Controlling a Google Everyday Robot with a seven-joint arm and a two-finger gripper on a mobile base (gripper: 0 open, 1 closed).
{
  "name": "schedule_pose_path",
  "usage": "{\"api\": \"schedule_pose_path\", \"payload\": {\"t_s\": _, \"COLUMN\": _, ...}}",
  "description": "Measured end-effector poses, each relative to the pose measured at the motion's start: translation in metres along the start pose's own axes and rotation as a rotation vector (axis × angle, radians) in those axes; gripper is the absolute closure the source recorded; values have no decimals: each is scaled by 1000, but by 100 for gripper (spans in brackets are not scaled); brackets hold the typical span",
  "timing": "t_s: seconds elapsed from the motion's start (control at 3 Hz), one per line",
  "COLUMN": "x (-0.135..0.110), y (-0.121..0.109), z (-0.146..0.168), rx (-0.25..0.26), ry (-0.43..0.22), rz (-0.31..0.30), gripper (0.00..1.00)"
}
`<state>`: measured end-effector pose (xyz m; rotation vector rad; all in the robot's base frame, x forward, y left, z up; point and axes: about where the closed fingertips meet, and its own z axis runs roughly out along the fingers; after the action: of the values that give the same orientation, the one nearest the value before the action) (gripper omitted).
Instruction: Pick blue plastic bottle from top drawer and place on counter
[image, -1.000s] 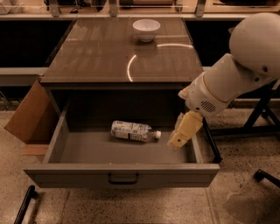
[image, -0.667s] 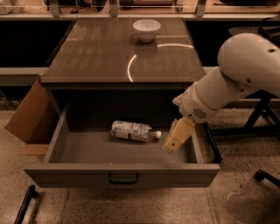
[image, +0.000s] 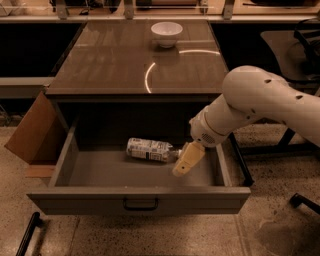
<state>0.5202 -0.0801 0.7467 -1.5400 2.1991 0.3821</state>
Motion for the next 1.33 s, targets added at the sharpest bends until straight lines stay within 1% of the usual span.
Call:
{"api": "schedule_pose_path", "payload": {"t_s": 0.33, "x": -11, "y": -15, "z": 28, "rx": 36, "ry": -25, "rz": 13, "gripper": 0}}
{"api": "schedule_pose_path", "payload": {"t_s": 0.67, "x": -17, "y": -27, "z": 59, "rx": 47, "ry": -41, "rz": 5, "gripper": 0}}
{"api": "schedule_pose_path", "payload": {"t_s": 1.0, "x": -18, "y": -36, "z": 86, "rx": 31, "ry": -54, "rz": 16, "gripper": 0}}
{"api": "schedule_pose_path", "payload": {"t_s": 1.33, "x": -23, "y": -37, "z": 121, "rx": -11, "ry": -56, "rz": 12, "gripper": 0}}
